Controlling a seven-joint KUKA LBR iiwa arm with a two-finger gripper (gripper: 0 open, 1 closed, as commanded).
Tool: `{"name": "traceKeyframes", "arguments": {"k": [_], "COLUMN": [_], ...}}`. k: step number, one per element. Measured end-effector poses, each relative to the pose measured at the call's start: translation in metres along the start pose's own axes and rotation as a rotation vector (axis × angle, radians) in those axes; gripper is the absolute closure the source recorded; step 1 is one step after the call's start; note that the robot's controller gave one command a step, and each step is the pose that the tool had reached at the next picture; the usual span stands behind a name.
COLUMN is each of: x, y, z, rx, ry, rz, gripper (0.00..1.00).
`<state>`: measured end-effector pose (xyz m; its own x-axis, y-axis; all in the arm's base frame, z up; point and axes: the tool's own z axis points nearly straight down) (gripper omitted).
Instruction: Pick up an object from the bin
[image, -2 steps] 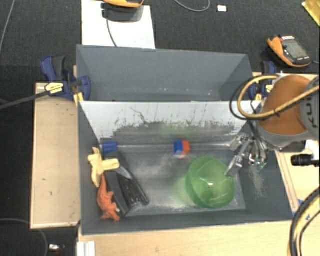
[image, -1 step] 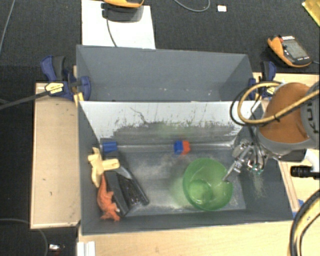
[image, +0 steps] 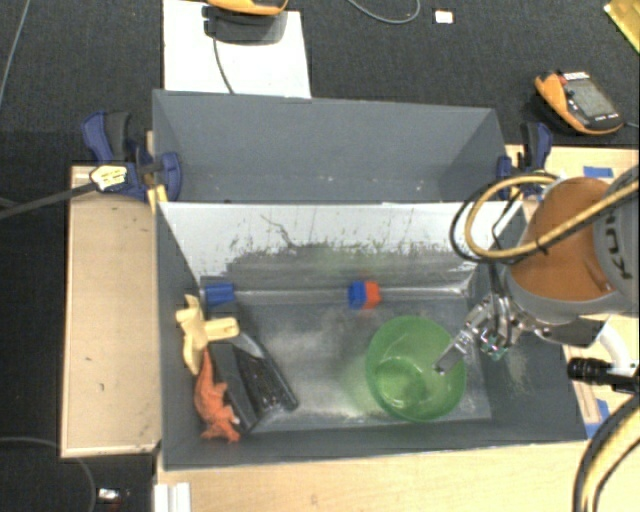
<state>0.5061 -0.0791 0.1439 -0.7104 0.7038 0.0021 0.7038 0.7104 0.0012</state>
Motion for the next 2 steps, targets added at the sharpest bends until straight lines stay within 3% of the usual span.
{"name": "traceKeyframes", "arguments": {"k": [1,2], "x": [0.004,0.008], "y": [-0.019,0.014], "z": [0.07,0.07], "rx": [-0.004,-0.01], "ry": [-0.008,-0.01], "rz": [0.156,0.396], "gripper": [0.0,1.0]}}
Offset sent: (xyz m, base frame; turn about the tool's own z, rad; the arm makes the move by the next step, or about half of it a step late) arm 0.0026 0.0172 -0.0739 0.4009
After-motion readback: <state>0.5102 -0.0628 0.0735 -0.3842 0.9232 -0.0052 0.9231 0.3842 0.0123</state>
